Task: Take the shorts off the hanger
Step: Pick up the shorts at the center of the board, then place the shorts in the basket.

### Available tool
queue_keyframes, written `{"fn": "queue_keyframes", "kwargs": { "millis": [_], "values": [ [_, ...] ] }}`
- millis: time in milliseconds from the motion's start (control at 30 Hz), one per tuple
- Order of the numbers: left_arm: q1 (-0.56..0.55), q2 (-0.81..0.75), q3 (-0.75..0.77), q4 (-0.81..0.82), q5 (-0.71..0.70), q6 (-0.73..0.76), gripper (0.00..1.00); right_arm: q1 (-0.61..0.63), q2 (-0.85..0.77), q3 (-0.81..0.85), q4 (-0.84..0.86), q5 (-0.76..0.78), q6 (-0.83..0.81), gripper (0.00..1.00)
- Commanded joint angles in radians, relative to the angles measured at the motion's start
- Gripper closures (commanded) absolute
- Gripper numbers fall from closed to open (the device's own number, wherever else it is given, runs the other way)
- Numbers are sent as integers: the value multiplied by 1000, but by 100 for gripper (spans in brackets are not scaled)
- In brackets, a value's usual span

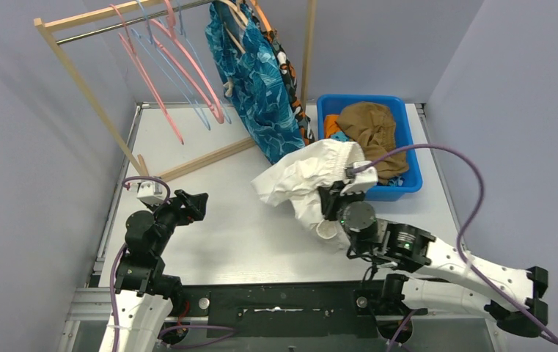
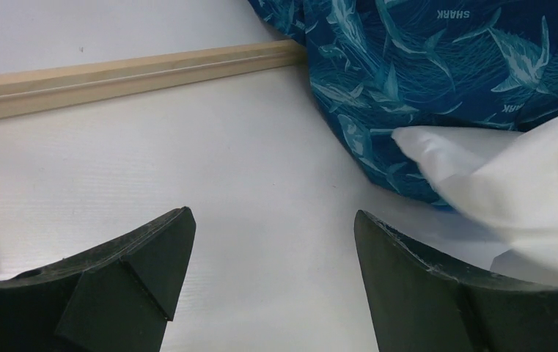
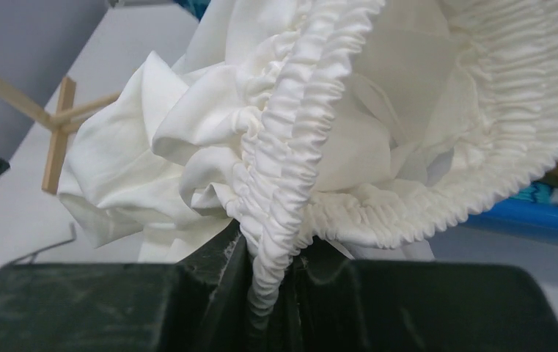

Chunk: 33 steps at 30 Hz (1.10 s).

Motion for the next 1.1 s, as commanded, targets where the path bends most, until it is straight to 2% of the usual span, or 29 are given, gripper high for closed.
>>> {"fn": "queue_keyframes", "kwargs": {
  "millis": [0,200,267,433,567,667,833,933,1067],
  "values": [
    [8,5,41,45,6,13,20,-22,-126,22,-65,208,44,100],
    [8,9,41,46,9,12,20,-61,-93,140,-332,352,123,100],
    [8,11,41,46,10,12,20,-83,-68,169,-369,370,114,100],
    [8,14,41,46,10,12,20,-144,-48,212,-384,426,57,100],
    [8,15,40,47,13,12,20,-226,-62,219,-265,437,-103,100],
    [8,15,39,49,15,12,20,-332,-44,233,-166,333,-230,100],
    [8,15,39,49,16,12,20,-599,65,371,-165,28,-279,100],
    [8,15,39,50,15,12,20,-728,164,525,-192,-142,-306,100],
    [9,17,39,49,16,12,20,-808,333,796,-242,-223,-368,100]
  ]
}}
